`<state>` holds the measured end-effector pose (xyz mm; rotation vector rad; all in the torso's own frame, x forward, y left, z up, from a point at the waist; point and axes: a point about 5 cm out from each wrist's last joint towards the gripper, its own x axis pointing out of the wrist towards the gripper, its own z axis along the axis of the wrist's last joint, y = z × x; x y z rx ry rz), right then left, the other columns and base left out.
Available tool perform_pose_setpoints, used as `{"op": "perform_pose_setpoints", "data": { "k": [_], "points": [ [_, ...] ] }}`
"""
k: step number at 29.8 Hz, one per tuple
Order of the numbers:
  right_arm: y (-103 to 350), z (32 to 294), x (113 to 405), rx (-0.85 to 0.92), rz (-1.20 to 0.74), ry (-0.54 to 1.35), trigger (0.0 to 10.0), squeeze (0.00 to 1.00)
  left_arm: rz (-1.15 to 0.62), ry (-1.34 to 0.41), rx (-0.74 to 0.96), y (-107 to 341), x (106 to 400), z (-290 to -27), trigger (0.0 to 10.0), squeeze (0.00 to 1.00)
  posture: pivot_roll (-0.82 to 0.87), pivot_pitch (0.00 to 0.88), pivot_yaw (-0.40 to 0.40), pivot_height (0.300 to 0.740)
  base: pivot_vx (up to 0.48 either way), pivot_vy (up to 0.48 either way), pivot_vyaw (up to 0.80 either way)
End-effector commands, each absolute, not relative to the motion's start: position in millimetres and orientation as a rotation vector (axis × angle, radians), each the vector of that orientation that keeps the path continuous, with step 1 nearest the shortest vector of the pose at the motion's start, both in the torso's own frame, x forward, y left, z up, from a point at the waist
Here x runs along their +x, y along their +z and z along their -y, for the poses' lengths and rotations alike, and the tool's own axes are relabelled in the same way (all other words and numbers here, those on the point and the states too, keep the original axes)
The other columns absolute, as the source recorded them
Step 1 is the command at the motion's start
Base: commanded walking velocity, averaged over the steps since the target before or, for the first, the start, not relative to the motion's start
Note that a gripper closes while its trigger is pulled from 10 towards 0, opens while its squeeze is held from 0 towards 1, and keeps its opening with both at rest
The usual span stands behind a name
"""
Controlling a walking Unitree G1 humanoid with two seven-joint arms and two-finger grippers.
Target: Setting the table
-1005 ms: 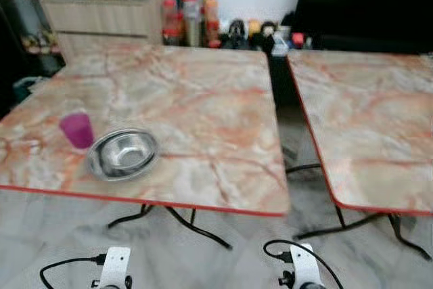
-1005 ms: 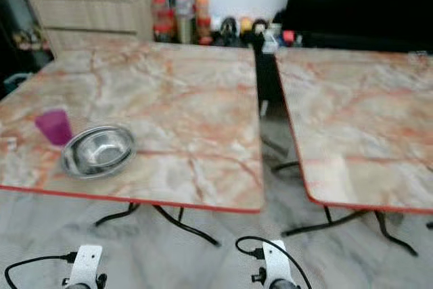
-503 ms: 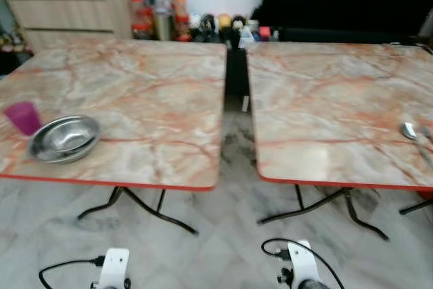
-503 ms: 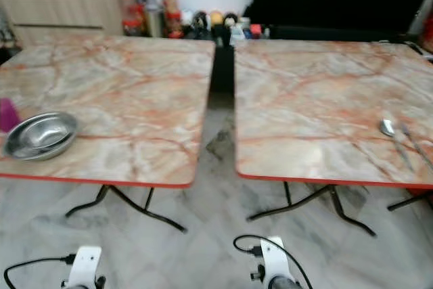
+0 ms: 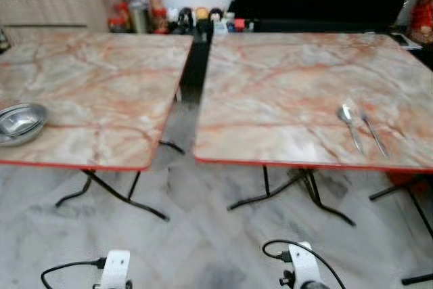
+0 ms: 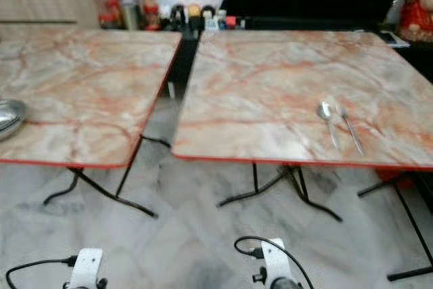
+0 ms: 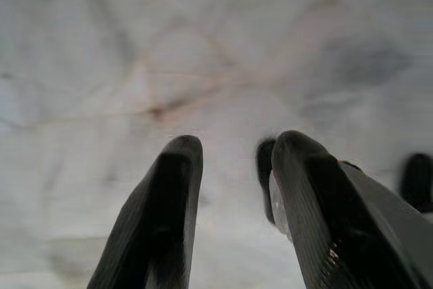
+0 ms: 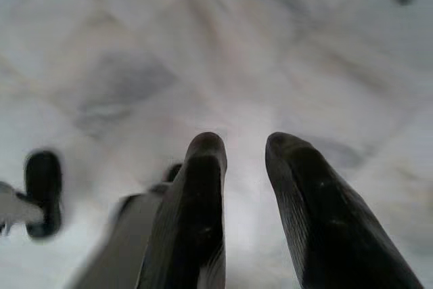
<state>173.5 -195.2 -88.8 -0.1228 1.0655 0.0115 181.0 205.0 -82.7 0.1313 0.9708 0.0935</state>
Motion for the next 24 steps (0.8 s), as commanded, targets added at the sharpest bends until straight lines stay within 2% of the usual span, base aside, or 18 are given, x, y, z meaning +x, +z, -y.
{"op": "perform_pose_setpoints", "data": {
  "k": [1, 13, 24],
  "points": [
    [-85.0, 189.2, 183.2, -0.106, -1.027, 0.013, 10.0, 0.0, -0.985, 0.116, 0.14, -82.0, 179.1, -214.9, 10.0, 0.0, 0.07, 0.0, 0.001, 0.74, 0.0, 0.0, 0.0],
    [-85.3, 188.5, 182.5, -0.101, -1.022, 0.009, 10.0, 0.0, -0.96, 0.132, 0.066, -82.0, 178.8, -213.1, 10.0, 0.0, 0.07, 0.0, 0.003, 0.74, 0.0, 0.0, 0.0],
    [-85.7, 188.8, 181.8, -0.091, -1.024, -0.014, 10.0, 0.0, -0.961, 0.132, 0.067, -81.6, 180.6, -211.8, 10.0, 0.0, 0.07, 0.0, 0.003, 0.74, 0.344, 0.0, 0.0]
  ]
}}
